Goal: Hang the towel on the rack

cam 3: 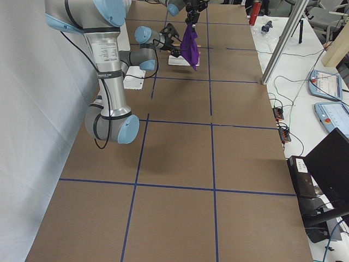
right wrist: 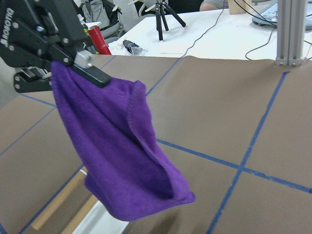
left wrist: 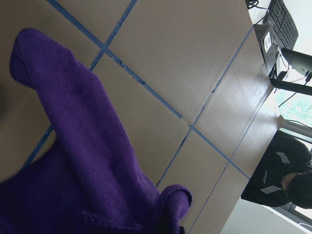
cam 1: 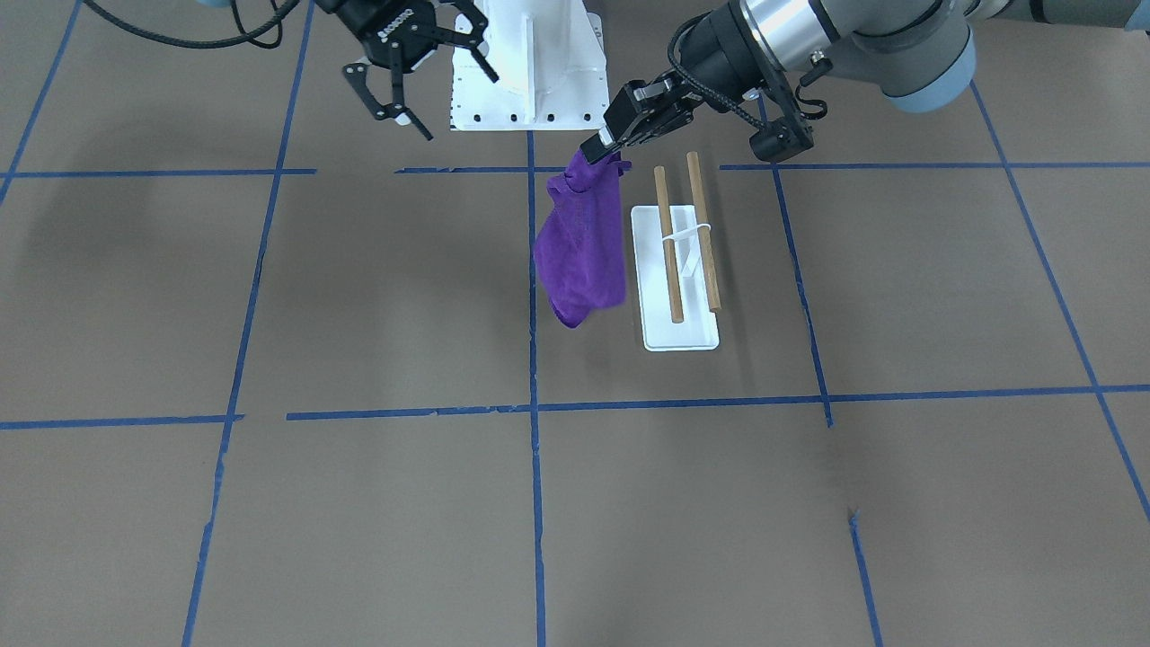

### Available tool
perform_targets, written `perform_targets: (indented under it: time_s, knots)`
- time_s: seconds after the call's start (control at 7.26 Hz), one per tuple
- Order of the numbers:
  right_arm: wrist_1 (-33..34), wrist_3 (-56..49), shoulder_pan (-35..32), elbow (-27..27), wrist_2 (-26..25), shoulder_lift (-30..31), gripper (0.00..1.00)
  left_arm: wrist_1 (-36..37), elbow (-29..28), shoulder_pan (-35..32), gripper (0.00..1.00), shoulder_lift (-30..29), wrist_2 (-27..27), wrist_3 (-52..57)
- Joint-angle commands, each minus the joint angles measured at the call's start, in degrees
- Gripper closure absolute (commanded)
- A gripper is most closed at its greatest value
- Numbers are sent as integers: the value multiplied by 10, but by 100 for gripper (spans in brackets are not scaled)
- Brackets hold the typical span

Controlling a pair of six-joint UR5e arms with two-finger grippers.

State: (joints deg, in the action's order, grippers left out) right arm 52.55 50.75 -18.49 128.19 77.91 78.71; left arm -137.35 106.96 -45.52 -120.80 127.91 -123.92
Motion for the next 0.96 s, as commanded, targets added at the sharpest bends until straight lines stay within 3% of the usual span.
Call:
perform_targets:
  time_s: [0.0, 0.14, 0.28, 0.69, 0.83]
  knots:
    - [84, 0, -111, 17, 118, 40, 0, 5, 17, 0, 100, 0, -53, -1]
    - [148, -1, -204, 13, 230, 37, 0, 55, 42, 38, 100, -7, -126, 2]
    - [192, -41, -266, 2, 273, 37, 0, 118, 73, 98, 100, -13, -232, 11]
    - [370, -154, -332, -24, 280, 38, 0, 280, 128, 222, 100, -18, -446, 81]
    - [414, -220, -361, -28, 283, 41, 0, 356, 152, 248, 100, -19, -495, 106]
